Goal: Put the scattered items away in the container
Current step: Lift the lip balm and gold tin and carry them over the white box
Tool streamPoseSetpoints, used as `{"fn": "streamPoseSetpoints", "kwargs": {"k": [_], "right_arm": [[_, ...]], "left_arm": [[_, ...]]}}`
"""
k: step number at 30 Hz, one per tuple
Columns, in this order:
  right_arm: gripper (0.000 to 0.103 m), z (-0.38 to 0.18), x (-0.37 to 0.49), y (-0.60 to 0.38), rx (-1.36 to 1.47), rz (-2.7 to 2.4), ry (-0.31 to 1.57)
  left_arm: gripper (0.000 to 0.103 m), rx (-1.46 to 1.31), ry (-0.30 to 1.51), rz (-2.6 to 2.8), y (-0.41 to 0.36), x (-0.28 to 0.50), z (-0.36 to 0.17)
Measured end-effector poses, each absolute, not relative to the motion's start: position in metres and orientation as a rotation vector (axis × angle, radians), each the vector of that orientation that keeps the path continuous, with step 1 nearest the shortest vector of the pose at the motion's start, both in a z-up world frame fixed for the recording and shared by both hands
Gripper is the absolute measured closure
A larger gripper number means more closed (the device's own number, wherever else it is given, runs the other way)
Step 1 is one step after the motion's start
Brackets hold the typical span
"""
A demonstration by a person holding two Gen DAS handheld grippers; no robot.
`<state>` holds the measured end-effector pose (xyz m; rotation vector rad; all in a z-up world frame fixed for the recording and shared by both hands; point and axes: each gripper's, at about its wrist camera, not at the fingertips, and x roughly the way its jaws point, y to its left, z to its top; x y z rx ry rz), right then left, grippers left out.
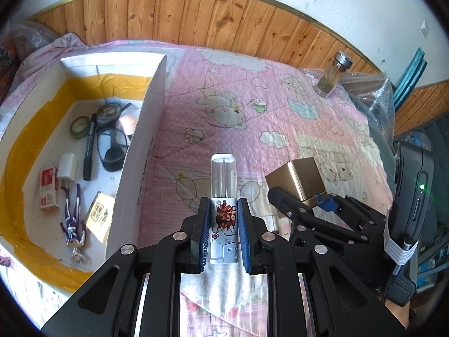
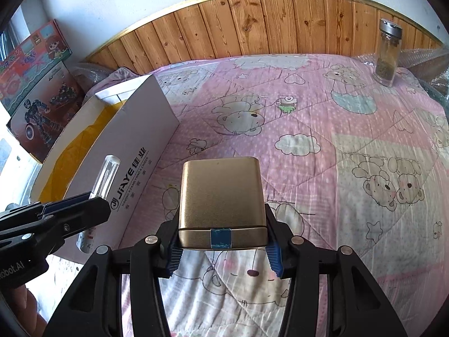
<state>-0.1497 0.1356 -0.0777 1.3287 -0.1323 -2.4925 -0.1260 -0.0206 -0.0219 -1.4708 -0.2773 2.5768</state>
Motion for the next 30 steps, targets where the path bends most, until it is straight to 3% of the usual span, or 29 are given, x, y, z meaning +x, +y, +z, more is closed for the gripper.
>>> {"fn": "streamPoseSetpoints", "kwargs": {"k": [18,30], "right_arm": [[0.052,-0.046,-0.102,0.102,1.235,-2.469,-0.066],[0.052,-0.025,-0.081,0.07,1.159,-2.44,-0.021]], "left_arm": [[0.084,-1.349,-0.259,2.668,-0.045,-0.077,0.01],[0.084,-1.31,-0.344,2.689,-0.072,-0.059,0.019]]}}
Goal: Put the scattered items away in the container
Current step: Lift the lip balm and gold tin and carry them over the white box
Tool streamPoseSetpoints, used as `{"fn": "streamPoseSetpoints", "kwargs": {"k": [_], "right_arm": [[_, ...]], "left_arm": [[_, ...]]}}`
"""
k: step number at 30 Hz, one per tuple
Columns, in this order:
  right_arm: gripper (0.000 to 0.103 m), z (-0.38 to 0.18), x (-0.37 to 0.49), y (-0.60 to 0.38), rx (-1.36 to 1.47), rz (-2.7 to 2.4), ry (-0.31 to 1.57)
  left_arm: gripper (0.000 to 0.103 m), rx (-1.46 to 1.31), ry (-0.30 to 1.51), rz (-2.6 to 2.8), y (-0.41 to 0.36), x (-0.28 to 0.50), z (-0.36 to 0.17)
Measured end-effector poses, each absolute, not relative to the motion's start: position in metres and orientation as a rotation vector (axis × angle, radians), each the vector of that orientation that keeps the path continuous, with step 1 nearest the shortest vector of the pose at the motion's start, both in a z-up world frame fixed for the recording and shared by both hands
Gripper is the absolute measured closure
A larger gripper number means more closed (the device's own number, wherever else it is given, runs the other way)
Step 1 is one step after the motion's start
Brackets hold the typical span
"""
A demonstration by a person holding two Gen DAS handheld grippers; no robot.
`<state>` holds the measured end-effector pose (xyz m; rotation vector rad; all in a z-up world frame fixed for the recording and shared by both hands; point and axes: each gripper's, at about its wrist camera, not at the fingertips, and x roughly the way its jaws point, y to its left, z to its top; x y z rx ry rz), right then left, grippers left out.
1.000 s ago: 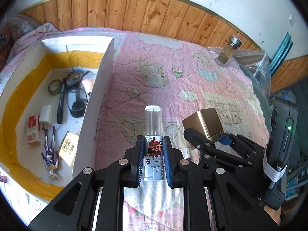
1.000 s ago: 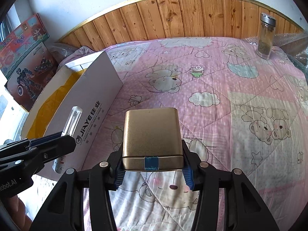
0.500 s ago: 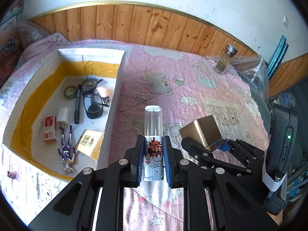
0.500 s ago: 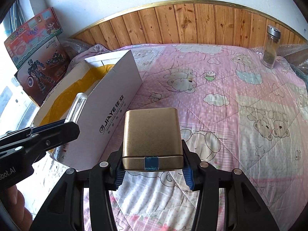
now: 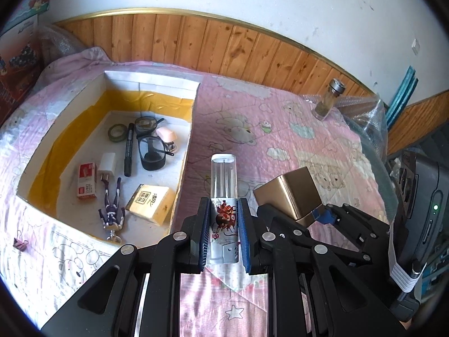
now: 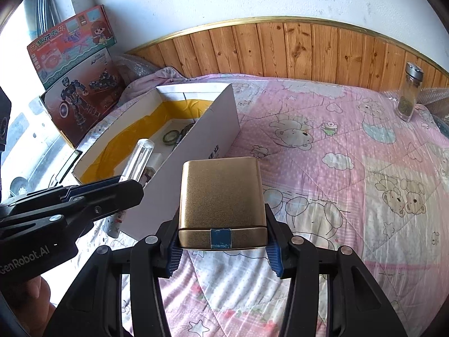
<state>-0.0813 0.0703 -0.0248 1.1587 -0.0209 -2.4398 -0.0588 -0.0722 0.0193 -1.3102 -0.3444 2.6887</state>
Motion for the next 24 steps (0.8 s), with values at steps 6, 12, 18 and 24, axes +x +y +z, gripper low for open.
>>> {"fn": "streamPoseSetpoints", "kwargs": {"k": [6,12,18,24], "right_arm": [[0.052,-0.011,-0.077,0.053,1.116,-2.428,0.021],[0.052,-0.002,-0.077,0.038,1.094,-2.413,0.049],[0.053,0.009,-0.083,0.022,1.066,-2.4,0.08],[0.053,0.019,-0.094,0.0,1.035,-2.38,0.114]], "left_arm": [[0.084,-1.288,-0.399,2.707,-0.091,-0.052,0.024],[0.084,-1.277,-0.467,2.721,-0.115,-0.05,0.027],[0.084,-1.262,-0.55,2.748,-0.146,-0.052,0.033],[0.084,-1.263,-0.605,2.78,-0.175,-0.059,0.034]]}}
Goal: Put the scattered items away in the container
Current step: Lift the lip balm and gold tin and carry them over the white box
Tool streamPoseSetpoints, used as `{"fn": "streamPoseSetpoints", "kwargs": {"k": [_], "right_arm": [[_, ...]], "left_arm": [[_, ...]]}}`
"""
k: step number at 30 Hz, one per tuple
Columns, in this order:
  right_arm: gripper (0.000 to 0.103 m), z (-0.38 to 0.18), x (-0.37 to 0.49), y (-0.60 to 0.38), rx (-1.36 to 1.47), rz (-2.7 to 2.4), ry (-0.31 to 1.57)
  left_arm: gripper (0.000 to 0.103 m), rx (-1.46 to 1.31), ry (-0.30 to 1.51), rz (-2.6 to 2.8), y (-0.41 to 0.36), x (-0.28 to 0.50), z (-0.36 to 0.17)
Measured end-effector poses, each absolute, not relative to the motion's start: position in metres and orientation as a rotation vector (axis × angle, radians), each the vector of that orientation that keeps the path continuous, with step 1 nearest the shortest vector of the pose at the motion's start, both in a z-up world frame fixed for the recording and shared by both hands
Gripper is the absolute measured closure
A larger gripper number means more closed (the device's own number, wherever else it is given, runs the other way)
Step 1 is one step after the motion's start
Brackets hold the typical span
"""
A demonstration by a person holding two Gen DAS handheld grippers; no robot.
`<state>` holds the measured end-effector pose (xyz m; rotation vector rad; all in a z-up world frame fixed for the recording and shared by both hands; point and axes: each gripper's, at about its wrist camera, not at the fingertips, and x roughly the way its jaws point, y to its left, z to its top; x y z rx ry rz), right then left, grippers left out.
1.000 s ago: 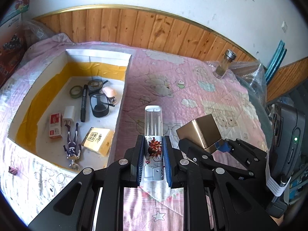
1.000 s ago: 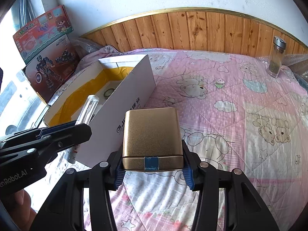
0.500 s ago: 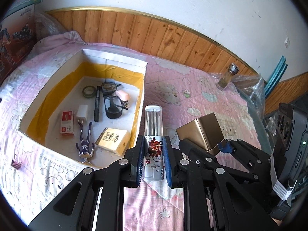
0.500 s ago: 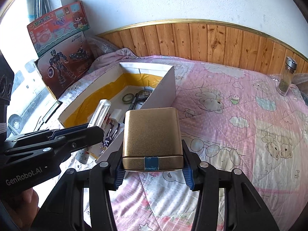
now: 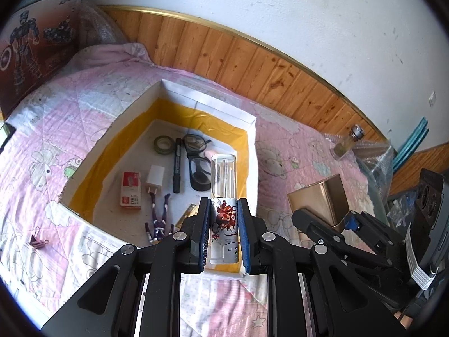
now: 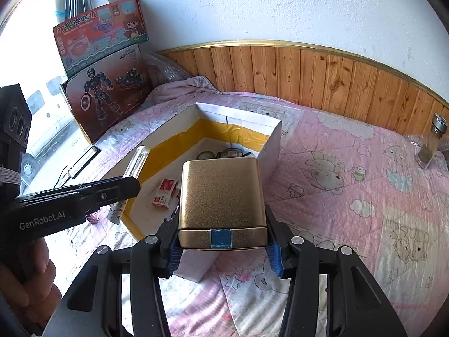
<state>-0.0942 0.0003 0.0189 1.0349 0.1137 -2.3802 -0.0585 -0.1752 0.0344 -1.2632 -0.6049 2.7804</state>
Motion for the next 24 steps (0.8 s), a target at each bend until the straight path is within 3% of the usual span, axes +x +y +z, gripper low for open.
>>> {"fn": "streamPoseSetpoints", "kwargs": {"k": [24], "right_arm": [[0.053,-0.003,-0.165,-0.087,1.094,-2.215,0.285]], "left_arm": [[0.084,-1.423,-0.672,2.759,-0.257,-0.143,0.0]]}}
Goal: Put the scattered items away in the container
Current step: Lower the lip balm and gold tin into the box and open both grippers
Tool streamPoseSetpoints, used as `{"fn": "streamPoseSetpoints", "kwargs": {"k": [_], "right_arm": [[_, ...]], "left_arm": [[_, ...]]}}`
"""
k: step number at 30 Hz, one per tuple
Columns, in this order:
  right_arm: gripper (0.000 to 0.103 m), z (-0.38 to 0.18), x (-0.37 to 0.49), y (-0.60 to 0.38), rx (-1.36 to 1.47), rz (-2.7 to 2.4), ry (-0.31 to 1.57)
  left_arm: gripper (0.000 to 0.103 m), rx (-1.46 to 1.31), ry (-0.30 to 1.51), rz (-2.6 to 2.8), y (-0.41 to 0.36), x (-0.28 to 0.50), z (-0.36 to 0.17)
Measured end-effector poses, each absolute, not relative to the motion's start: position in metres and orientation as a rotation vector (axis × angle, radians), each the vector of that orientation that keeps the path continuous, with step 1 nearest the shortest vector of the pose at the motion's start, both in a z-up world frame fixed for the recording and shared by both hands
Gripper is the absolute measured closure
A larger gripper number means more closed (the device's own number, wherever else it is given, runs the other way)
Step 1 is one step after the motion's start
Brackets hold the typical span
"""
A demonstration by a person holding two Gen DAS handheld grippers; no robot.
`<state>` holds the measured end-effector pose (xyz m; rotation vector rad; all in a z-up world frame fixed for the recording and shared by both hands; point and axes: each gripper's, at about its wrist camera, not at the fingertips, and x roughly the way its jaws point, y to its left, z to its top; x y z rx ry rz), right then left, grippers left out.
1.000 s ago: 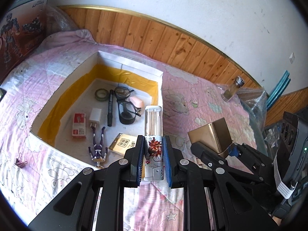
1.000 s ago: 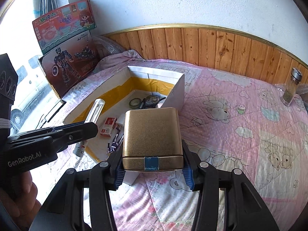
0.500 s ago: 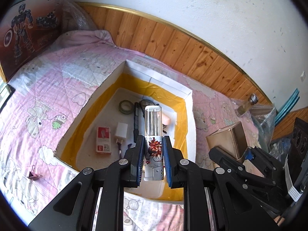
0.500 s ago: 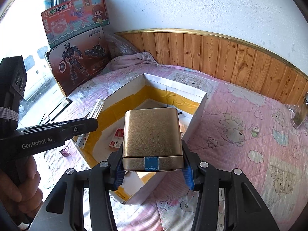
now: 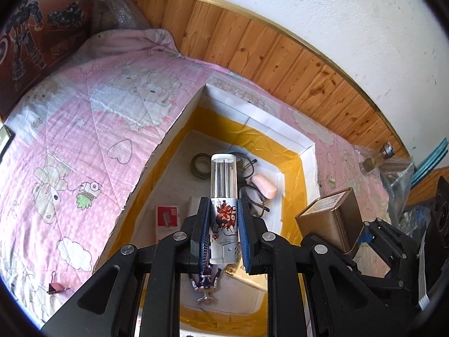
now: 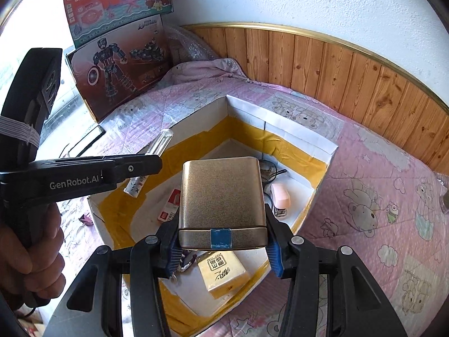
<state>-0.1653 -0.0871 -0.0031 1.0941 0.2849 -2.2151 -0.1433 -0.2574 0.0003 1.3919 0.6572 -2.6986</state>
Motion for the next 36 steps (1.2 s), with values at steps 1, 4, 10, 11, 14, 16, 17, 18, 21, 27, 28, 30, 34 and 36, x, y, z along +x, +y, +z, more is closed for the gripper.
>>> {"fn": "streamPoseSetpoints", "kwargs": {"k": [1,4,10,11,14,16,17,18,21,27,28,30,34,36], "right_arm": [[0.053,-0.005,-0.169,-0.09,1.102,-2.206,0.29],[0.053,-0.011,-0.18,-0.098,1.129,-2.178,0.316],[0.053,-0.028,-0.196,-0.114,1.184,-2.111,0.369],[0.053,-0.03,-0.198,-0.116,1.193,-2.1,0.373],[0.053,-0.039,-0.202,-0.122,1.224,-2.064,0.387],[0.053,-0.045,-0.204,-0.127,1.247,-2.033,0.403],[0.053,-0.047,-0.204,-0.13,1.255,-2.022,0.413],[0.053,-0.05,-0.204,-0.133,1.266,-2.006,0.425],[0.053,-0.059,-0.205,-0.139,1.307,-1.965,0.44],[0.053,-0.073,-0.214,-0.147,1.382,-1.921,0.446],[0.053,-0.074,-0.216,-0.149,1.393,-1.916,0.452],[0.053,-0.077,-0.218,-0.153,1.412,-1.906,0.467],[0.052,-0.082,-0.224,-0.159,1.449,-1.891,0.475],[0.052,-0.084,-0.229,-0.159,1.469,-1.893,0.446]], "left_arm": [[0.084,1.404,0.662,-2.69,-0.259,-0.147,-0.003],[0.084,1.452,0.691,-2.659,-0.264,-0.159,-0.012],[0.084,1.539,0.679,-2.635,-0.266,-0.184,-0.025],[0.084,1.551,0.676,-2.629,-0.266,-0.188,-0.027],[0.083,1.595,0.664,-2.615,-0.266,-0.201,-0.032],[0.083,1.621,0.651,-2.605,-0.266,-0.209,-0.036],[0.083,1.633,0.644,-2.597,-0.267,-0.213,-0.039],[0.083,1.644,0.636,-2.593,-0.267,-0.216,-0.041],[0.083,1.685,0.624,-2.563,-0.269,-0.227,-0.05],[0.083,1.745,0.579,-2.507,-0.272,-0.246,-0.067],[0.083,1.752,0.564,-2.506,-0.27,-0.249,-0.068],[0.083,1.757,0.519,-2.502,-0.268,-0.254,-0.071],[0.083,1.762,0.49,-2.487,-0.267,-0.26,-0.076],[0.083,1.764,0.493,-2.481,-0.267,-0.263,-0.079]]}}
